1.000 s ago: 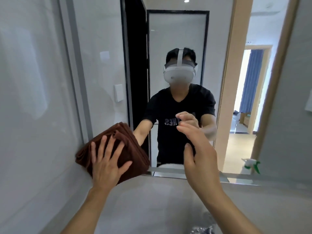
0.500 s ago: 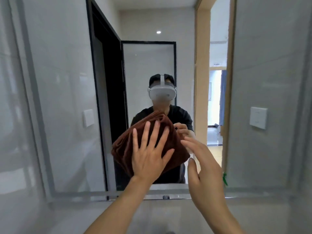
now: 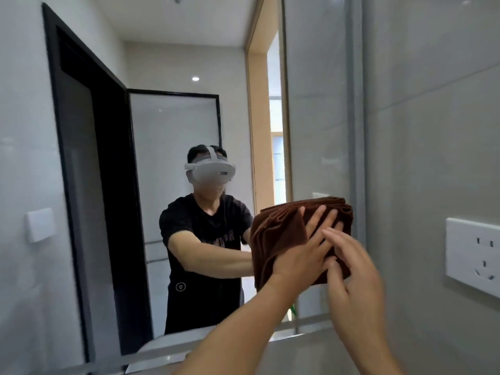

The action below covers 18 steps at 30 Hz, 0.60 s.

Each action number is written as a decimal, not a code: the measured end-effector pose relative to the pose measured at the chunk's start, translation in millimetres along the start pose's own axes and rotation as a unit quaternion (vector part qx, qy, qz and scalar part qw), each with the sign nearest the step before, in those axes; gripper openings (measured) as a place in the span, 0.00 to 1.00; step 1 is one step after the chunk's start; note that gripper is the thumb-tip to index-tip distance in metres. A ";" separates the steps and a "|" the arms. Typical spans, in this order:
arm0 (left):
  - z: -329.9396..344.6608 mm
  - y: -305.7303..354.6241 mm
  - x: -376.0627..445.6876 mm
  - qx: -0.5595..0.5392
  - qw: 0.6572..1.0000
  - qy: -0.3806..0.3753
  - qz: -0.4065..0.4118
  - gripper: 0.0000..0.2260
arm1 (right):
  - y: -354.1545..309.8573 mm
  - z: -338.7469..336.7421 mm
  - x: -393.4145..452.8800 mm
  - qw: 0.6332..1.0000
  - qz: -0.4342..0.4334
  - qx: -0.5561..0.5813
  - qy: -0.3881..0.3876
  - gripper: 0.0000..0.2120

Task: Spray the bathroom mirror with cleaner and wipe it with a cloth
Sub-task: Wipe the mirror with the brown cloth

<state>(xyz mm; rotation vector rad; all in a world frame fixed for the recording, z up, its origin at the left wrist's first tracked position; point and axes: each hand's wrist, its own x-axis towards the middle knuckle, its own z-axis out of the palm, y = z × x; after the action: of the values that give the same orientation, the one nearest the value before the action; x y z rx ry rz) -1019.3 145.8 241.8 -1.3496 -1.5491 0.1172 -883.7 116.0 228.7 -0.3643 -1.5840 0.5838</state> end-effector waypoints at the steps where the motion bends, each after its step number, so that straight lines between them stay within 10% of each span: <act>1: -0.7 4.2 8.3 0.012 1.000 -0.009 0.020 0.30 | 2.8 -4.4 1.7 1.000 0.007 -0.002 0.008 0.26; 10: -6.0 -31.0 6.5 0.035 0.996 -0.017 0.083 0.31 | -15.5 10.0 -1.3 1.000 0.009 -0.019 0.018 0.26; 18: -21.0 -182.3 -107.7 -0.007 0.989 0.120 -0.083 0.31 | -89.1 89.5 -21.2 0.998 -0.028 0.005 -0.048 0.32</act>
<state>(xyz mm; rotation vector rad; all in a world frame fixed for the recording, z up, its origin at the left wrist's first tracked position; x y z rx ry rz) -1144.7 -14.9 302.9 -1.1921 -1.4528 -0.1556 -960.1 17.9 259.6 -0.2872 -1.6766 0.5740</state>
